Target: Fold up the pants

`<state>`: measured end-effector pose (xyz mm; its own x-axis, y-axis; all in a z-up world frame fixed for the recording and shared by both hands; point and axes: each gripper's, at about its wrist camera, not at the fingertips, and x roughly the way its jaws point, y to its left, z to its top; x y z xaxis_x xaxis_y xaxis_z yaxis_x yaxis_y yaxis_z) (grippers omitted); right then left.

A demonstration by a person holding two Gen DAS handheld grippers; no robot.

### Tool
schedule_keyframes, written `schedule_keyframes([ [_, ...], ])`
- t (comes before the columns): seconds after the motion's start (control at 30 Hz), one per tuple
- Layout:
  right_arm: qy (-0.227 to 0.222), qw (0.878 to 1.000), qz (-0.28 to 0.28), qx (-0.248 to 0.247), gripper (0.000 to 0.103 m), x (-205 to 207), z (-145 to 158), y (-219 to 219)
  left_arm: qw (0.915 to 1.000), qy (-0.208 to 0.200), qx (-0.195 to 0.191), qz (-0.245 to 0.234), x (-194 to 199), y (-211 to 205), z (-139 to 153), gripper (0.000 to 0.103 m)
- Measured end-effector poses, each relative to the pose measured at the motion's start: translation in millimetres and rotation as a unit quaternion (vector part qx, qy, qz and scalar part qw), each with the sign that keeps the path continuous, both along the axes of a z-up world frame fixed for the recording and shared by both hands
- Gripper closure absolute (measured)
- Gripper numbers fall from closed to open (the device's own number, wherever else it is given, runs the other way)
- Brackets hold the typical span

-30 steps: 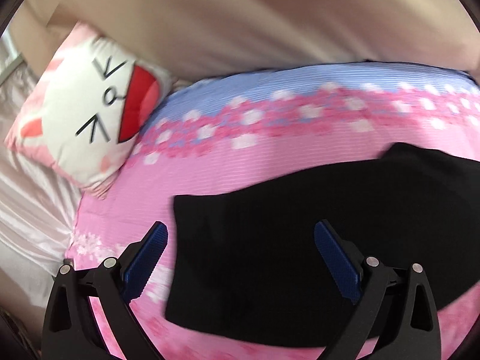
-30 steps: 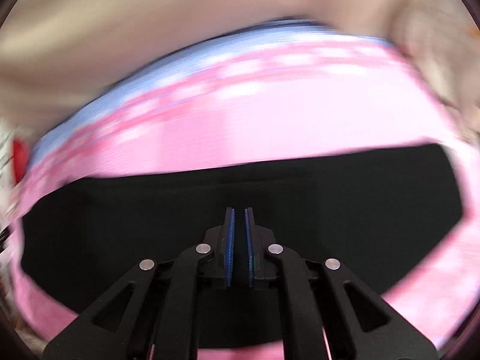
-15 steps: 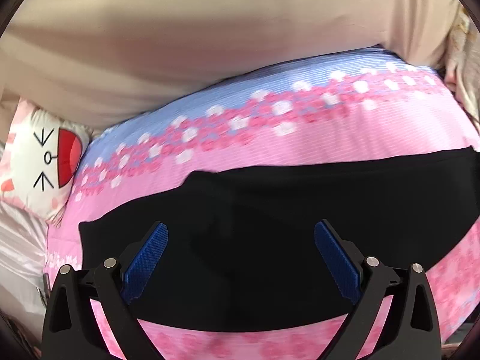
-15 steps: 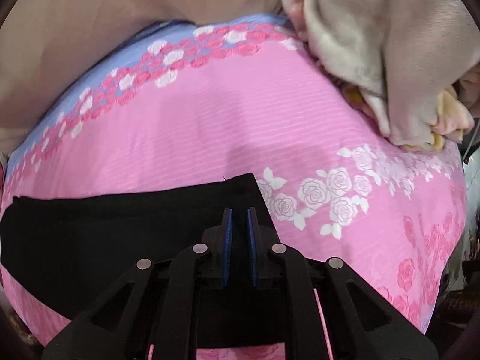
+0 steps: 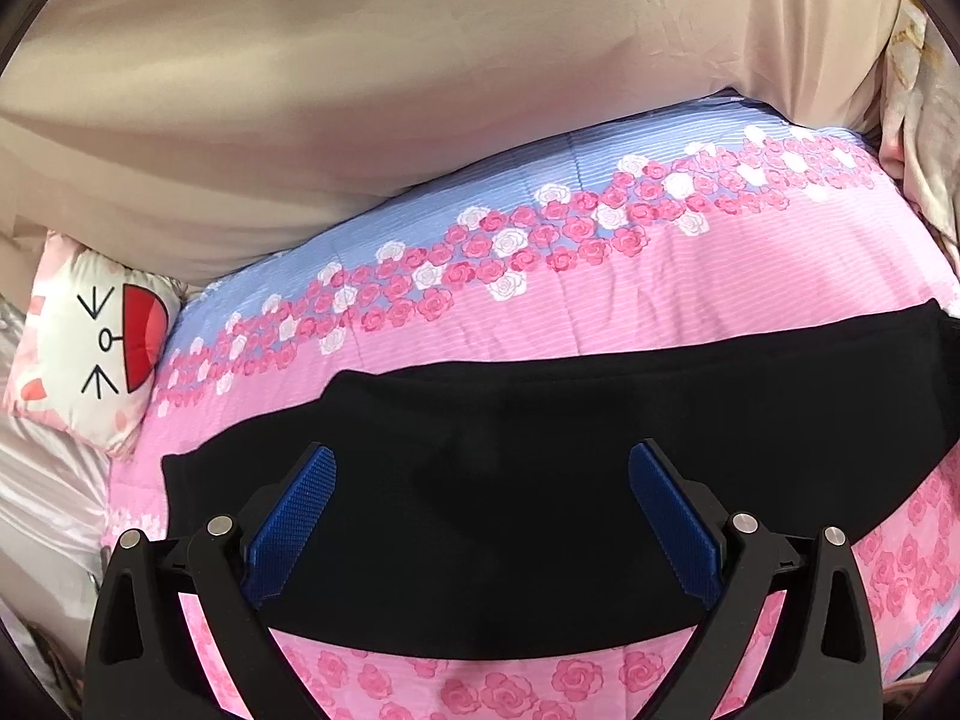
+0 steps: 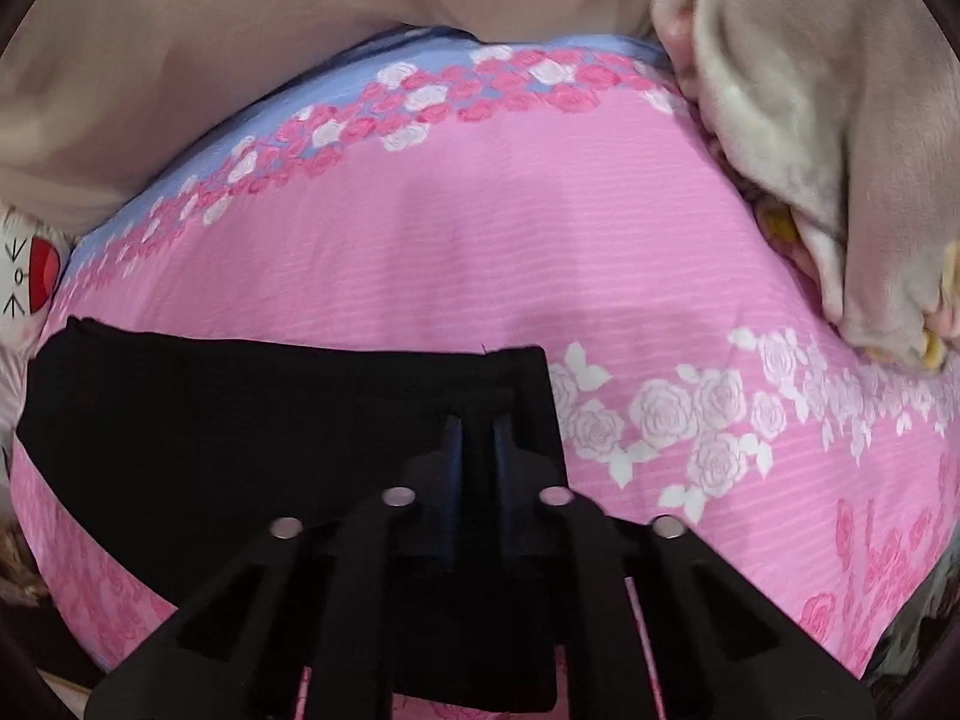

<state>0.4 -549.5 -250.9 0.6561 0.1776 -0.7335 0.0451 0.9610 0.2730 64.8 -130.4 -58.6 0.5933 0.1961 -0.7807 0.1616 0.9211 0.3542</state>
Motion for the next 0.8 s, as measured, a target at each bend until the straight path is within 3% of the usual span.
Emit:
schedule_keyframes([
  [0.1, -0.053, 0.998, -0.021, 0.001, 0.096, -3.3, 20.4, -7.3, 0.9999, -0.007, 0.006, 0.009, 1.4, 3.1, 3.6, 0.006],
  [0.17, 0.001, 1.000, -0.007, -0.013, 0.094, 14.5, -8.3, -3.8, 0.9998, -0.006, 0.004, 0.017, 3.3, 7.0, 2.9, 0.006],
  [0.2, 0.002, 1.000, -0.004, -0.015, 0.091, 15.5, -20.0, -2.8, 0.9998, -0.001, 0.003, 0.021, 5.3, 9.0, 1.1, 0.006],
  [0.23, -0.001, 1.000, -0.019, -0.016, 0.077, 12.2, -16.8, -5.7, 0.9997, 0.004, 0.004, 0.025, 7.2, 11.0, -0.3, 0.006],
  [0.27, 0.011, 0.999, -0.035, -0.007, 0.070, 10.3, -14.3, -9.7, 0.9996, 0.003, 0.006, 0.028, 7.2, 12.2, 0.5, 0.006],
  [0.37, -0.027, 0.996, -0.080, 0.036, 0.065, -23.5, 4.2, -22.8, 0.9995, -0.009, 0.003, 0.031, 3.4, 19.9, 4.4, 0.006],
  [0.43, -0.010, 0.993, -0.101, 0.061, 0.060, -42.8, -4.4, -31.6, 0.9993, 0.000, -0.002, 0.038, 4.4, 26.5, -0.5, 0.006],
  [0.6, 0.037, 0.985, -0.119, 0.120, 0.059, -74.6, -40.2, -31.5, 0.9981, 0.027, -0.041, 0.036, 6.2, 31.9, -14.9, 0.006],
  [0.67, 0.042, 0.982, -0.132, 0.132, 0.048, -76.9, -48.4, -28.2, 0.9983, 0.029, -0.044, 0.024, 5.6, 28.2, -17.4, 0.006],
  [0.8, 0.032, 0.982, -0.145, 0.118, 0.042, -72.5, -48.2, -11.2, 0.9988, 0.023, -0.043, 0.001, 1.1, 24.9, -17.3, 0.006],
])
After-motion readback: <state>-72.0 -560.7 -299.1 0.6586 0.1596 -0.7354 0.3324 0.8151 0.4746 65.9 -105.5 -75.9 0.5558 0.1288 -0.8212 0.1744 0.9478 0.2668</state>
